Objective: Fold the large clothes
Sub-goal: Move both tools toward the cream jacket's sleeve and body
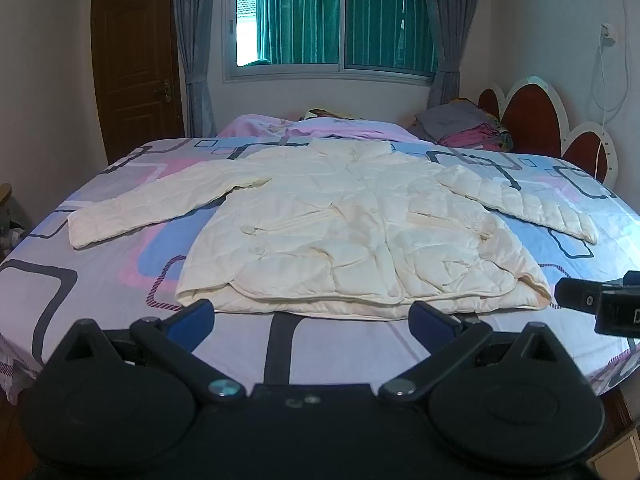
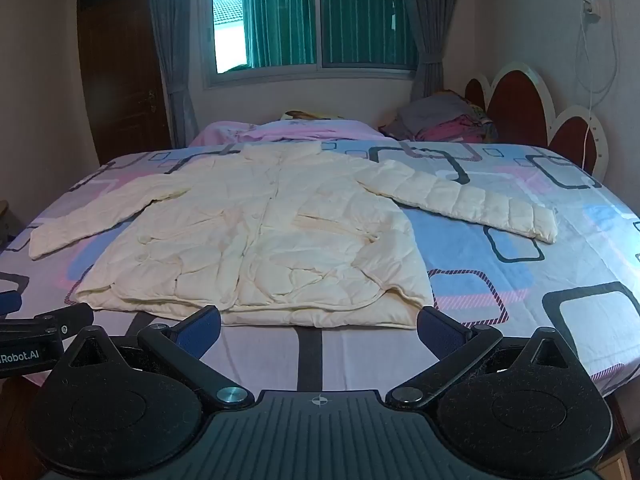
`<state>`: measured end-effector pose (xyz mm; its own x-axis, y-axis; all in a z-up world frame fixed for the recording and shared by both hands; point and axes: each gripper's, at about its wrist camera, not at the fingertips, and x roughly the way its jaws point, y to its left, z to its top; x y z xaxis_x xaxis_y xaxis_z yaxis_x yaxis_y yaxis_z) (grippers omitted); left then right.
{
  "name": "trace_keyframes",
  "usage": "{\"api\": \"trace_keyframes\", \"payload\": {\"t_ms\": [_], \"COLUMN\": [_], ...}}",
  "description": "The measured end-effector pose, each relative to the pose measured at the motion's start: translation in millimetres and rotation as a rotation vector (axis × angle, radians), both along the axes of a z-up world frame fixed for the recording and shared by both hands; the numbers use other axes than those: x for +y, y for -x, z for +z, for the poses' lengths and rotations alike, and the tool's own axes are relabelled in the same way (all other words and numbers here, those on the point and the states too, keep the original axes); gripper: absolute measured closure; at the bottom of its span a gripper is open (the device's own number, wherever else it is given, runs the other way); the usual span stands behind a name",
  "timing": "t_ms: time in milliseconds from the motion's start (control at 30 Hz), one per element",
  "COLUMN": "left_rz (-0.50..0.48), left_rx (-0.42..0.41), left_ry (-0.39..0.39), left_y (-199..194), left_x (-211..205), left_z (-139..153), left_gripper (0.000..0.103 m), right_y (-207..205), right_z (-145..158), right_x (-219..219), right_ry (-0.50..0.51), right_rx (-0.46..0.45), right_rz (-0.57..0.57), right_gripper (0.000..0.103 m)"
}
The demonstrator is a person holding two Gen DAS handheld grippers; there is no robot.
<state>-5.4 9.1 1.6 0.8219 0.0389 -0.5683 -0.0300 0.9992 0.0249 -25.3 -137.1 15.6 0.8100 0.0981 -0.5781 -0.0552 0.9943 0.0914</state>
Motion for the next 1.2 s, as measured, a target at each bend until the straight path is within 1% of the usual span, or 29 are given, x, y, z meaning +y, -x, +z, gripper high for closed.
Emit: {"api": "trace_keyframes", "payload": {"t_ms": [333,500,533,700,800,867,1067,1200], "left_rz": [-0.005,-0.030,-0.034,-0.061,-0.084,-0.095,-0.140,-0.161], "left_rx": [0.001,-0.015,-0.018,-0.013,0.002,0.004,-0.032,-0.094], "left_ry": [0.021,0.048,0.052,0.051,0.090,0.084,0.072,0.122], "left_y": [2,-11,-15,-42,-61,-73,-114,-139], "left_x": [3,4,4,2,3,4,-1,3], "left_z": [0,6,7,9,6,3,-7,-8], "left_gripper": [0.000,0.000,0.000,0.000,0.000,0.000,0.000,0.000], "right_y": [2,-12,-23,-43,-59,-72,-113,-142], "right_z": [-1,4,2,4,2,0,-6,-11], "right_x": [3,-2,-1,-1,-3,-3,-6,-9], "right_ry": [0.008,0.008,0.012,0.019,0.026,0.034,0.061,0.069], "right_rx": [0.000,-0.017,-0.012,-0.014,-0.008,0.000,0.013,0.026], "right_rz": [-0.005,-0.018,-0.023,-0.043,-0.064,-0.075,-0.114,-0.155], "right_gripper": [0.000,0.000,0.000,0.000,0.000,0.000,0.000,0.000]}}
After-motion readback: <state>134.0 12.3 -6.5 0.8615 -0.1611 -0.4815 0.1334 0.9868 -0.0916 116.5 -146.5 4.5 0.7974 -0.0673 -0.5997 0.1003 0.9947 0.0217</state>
